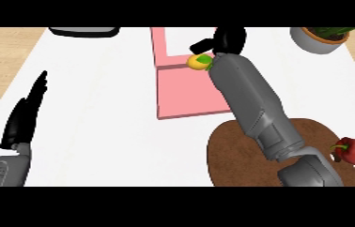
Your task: Pick the lemon from the cutting board and place it in the cardboard box
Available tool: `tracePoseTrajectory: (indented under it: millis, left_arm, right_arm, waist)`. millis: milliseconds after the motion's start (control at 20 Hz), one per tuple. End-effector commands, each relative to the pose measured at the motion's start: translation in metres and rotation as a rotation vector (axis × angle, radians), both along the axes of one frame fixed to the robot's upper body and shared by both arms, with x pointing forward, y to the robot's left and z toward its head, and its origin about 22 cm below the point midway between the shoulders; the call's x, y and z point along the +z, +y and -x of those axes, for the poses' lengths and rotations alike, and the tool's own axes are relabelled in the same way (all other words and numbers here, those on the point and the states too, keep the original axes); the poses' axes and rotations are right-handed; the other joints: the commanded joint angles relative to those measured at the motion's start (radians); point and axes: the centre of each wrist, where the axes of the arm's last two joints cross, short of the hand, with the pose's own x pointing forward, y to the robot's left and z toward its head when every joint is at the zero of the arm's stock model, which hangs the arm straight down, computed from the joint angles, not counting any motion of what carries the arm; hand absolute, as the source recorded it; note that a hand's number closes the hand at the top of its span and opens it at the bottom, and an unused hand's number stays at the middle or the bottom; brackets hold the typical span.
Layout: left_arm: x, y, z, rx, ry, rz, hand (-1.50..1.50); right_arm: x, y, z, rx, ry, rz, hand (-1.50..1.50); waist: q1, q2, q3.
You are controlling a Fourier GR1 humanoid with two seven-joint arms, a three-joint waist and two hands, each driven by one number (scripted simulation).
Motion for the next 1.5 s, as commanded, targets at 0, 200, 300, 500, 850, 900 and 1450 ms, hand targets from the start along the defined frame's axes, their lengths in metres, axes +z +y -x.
tracePoseTrajectory:
  millis: [0,200,300,500,850,900,1450]
  left_arm:
    - [-0.005,-0.001,-0.003,0.007,-0.003,-0.011,0.00]
    - [-0.009,0.003,0.005,0.002,-0.011,-0.006,0.00]
    - [-0.011,0.001,0.005,0.016,0.010,-0.004,0.00]
    - [-0.008,0.006,-0.011,0.056,0.006,-0.023,0.00]
    - [-0.014,0.017,0.025,0.070,0.040,0.011,0.00]
    - [-0.001,0.024,0.013,0.071,0.030,-0.008,0.00]
    - [-0.001,0.028,0.027,0.107,0.024,0.002,0.00]
  right_arm:
    - [-0.003,0.002,-0.001,0.004,-0.106,-0.006,-1.50]
    - [0.002,-0.004,-0.003,-0.036,-0.272,-0.043,-1.50]
    - [0.009,-0.012,-0.003,-0.076,-0.351,-0.109,-1.50]
    - [-0.003,-0.021,0.005,-0.088,-0.407,-0.180,-1.50]
    - [0.005,-0.067,0.033,-0.087,-0.447,-0.247,-1.50]
    - [-0.008,-0.065,0.044,-0.107,-0.454,-0.253,-1.50]
    - [-0.014,-0.169,0.174,-0.137,-0.407,-0.183,-1.50]
  waist:
    - [0.001,-0.001,0.000]
    - [-0.012,-0.004,0.000]
    - [-0.026,-0.010,0.001]
    - [-0.052,-0.016,0.000]
    - [-0.090,-0.039,0.000]
    - [-0.082,-0.032,0.000]
    - [-0.097,-0.033,-0.001]
